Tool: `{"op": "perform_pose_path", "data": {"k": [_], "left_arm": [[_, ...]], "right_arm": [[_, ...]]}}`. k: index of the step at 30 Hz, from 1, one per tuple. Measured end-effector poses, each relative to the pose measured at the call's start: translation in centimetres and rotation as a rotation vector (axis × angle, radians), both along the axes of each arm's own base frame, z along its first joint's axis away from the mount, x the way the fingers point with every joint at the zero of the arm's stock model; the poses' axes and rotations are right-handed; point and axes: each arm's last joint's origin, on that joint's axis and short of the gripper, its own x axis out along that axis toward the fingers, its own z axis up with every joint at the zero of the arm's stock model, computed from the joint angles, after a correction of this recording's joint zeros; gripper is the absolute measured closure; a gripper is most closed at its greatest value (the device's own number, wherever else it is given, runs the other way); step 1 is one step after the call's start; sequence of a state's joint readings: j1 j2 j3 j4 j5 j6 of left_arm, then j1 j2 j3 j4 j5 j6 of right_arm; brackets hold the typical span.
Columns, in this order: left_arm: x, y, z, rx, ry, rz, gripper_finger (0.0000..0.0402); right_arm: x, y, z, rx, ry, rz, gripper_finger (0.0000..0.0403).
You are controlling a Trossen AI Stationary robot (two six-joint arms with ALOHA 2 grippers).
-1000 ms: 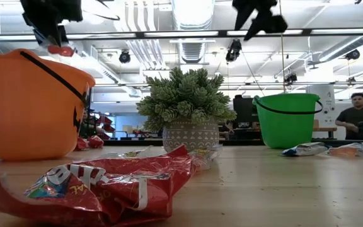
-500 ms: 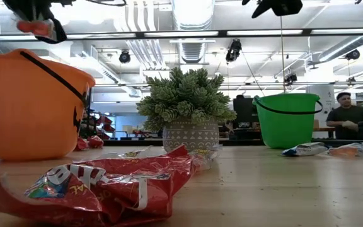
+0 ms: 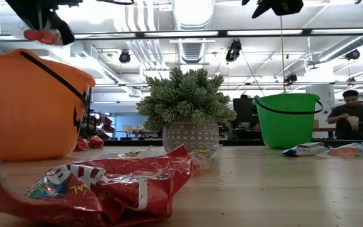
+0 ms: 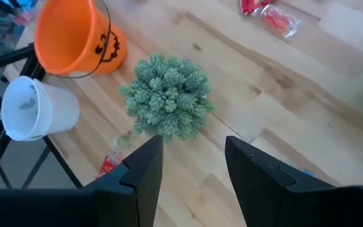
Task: Sort candy
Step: Put the red gummy into the orange bucket, then put the red candy into the green bucket
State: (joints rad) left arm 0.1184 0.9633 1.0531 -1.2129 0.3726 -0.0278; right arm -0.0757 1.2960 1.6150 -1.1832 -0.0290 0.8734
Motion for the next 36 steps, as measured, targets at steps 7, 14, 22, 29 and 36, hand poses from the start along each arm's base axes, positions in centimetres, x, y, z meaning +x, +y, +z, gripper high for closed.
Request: {"op": "perform_pose_path", "data": {"k": [7,14,22,29,36], "left_arm": [[0.1,0.0,-0.1,-0.012,0.004,-0.003,0.0315],[0.1,0.0,-0.1,-0.013,0.005,-0.002,0.0289],[0.1,0.0,-0.1,-0.004,-0.003,-0.017,0.0288],[0.1,0.0,0.0,-0.002,-0.005,-0.021,0.0288],[0.0,0.0,0.0,-0.002,-0.008,-0.021,0.0288]], "right_arm": [[-2.7,0.2,-0.1,0.020,0.144,-0.019,0.0239],[-5.3,0.6,-0.1,0.129,0.293,-0.080,0.0239],[-6.6,3.2,0.5,0.288,0.304,-0.143,0.0239],[-6.7,7.1,0.1,0.282,0.351,-0.125,0.0239],[-7.0,11.3,-0.7,0.261,0.387,-0.208,0.0239]]}}
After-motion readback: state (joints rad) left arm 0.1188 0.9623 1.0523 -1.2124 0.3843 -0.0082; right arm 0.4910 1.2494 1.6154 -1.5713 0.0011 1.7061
